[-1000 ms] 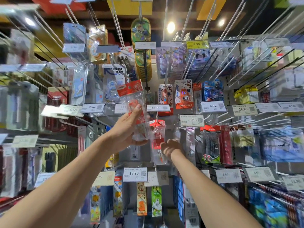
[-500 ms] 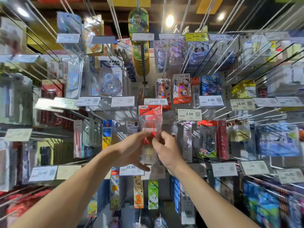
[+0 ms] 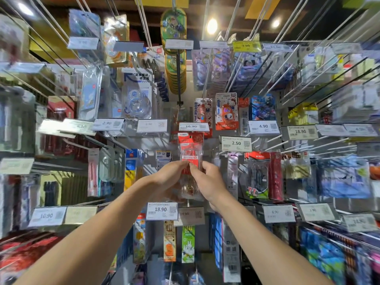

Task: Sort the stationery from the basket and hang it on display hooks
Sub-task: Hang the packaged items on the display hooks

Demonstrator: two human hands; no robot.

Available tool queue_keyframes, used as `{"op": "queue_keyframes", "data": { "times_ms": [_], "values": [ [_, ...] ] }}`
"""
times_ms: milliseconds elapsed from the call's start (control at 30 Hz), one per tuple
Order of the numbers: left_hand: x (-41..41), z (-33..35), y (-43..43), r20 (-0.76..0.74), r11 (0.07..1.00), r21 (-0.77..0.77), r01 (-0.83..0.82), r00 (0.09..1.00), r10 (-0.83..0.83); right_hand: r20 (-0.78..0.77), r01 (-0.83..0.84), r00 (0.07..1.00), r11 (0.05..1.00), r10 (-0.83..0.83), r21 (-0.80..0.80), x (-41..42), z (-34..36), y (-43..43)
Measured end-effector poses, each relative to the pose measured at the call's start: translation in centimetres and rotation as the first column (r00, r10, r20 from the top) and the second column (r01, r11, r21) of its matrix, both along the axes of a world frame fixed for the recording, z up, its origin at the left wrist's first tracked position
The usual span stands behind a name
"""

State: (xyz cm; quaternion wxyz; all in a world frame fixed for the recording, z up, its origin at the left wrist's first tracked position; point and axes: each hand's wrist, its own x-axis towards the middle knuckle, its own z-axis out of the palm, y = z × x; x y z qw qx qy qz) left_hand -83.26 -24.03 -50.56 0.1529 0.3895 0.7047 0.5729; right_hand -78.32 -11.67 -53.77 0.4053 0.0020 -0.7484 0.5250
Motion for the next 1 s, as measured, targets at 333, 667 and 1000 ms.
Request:
{"op": "queue_keyframes", "data": {
  "times_ms": [333,667,1000],
  "values": [
    [-0.8,-0.3,1.4,0.053,0.997,-0.018,-0.078,0.995,0.079,0.063,0.040,0.997,0.998,-0.037,-0.050,-0.7,0.0,0.7],
    [-2.5,-0.5,1.8,-0.108,0.969,-0.091,-0.228,0.970,0.218,0.227,0.182,0.955,0.982,-0.189,0.052,-3.0,1.0,1.9],
    [-1.8,-1.1,0.8,-0.409,0.953,-0.126,-0.275,0.890,0.203,0.303,0.400,0.838,0.888,-0.455,0.225,-3.6,-0.2,3.3]
  ]
}}
